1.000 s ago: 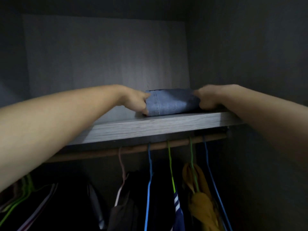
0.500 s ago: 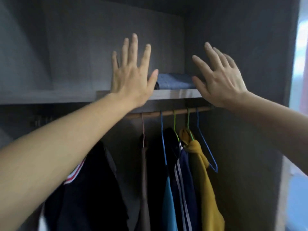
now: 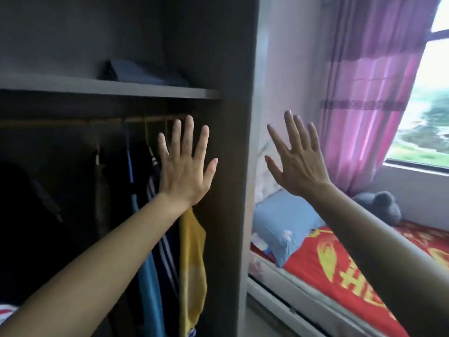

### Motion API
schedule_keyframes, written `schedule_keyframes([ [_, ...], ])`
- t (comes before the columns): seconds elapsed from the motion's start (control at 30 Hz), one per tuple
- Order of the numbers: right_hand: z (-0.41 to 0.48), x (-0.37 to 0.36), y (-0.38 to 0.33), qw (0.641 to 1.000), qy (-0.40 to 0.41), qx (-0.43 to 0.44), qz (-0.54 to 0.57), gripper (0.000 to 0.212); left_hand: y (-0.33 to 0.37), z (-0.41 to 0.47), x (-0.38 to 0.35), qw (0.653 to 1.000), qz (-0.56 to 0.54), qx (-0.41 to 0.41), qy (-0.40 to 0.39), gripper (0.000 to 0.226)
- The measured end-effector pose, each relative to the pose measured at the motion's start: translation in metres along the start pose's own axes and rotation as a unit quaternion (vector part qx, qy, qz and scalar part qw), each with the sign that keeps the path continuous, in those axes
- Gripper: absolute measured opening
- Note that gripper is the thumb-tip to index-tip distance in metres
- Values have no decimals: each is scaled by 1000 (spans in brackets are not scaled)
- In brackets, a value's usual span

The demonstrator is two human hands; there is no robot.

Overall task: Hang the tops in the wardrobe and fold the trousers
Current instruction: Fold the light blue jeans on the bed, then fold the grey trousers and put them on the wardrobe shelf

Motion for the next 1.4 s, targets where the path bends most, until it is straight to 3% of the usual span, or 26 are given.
schedule_keyframes([
  [0.1, -55, 21, 58, 999, -17, -35, -14, 68, 79, 9, 2, 999, -44, -26, 10, 71],
  [0.23, -185, 47, 171, 990, -58, -109, -74, 68, 234, -3, 1, 986, -144, -79, 7, 72],
  [0.43, -400, 98, 305, 957, -167, -197, -131, 74, 470, -93, -11, 952, -248, -160, -79, 71],
  [0.6, -516, 117, 368, 927, -220, -267, -144, 77, 598, -157, -21, 919, -268, -250, -144, 74],
  [0.8, -599, 93, 421, 903, -237, -333, -136, 77, 705, -167, -57, 901, -283, -288, -161, 71],
  [0.93, -642, 61, 471, 885, -283, -330, -165, 77, 779, -171, -102, 890, -291, -299, -187, 69],
  [1.23, -670, 9, 636, 834, -368, -345, -222, 73, 948, -120, -197, 868, -333, -300, -215, 73],
  [1.4, -725, 4, 683, 807, -387, -386, -223, 75, 1045, -130, -214, 844, -322, -345, -255, 74],
])
Point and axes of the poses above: each hand's wrist, its own z-axis towards the middle knuckle, its own x-axis out of the back of the hand, y = z × x, the point moved 2 cm from there along z, towards the middle knuckle, and after that the axes turned 9 degrees about x, right-handed, at the moved point
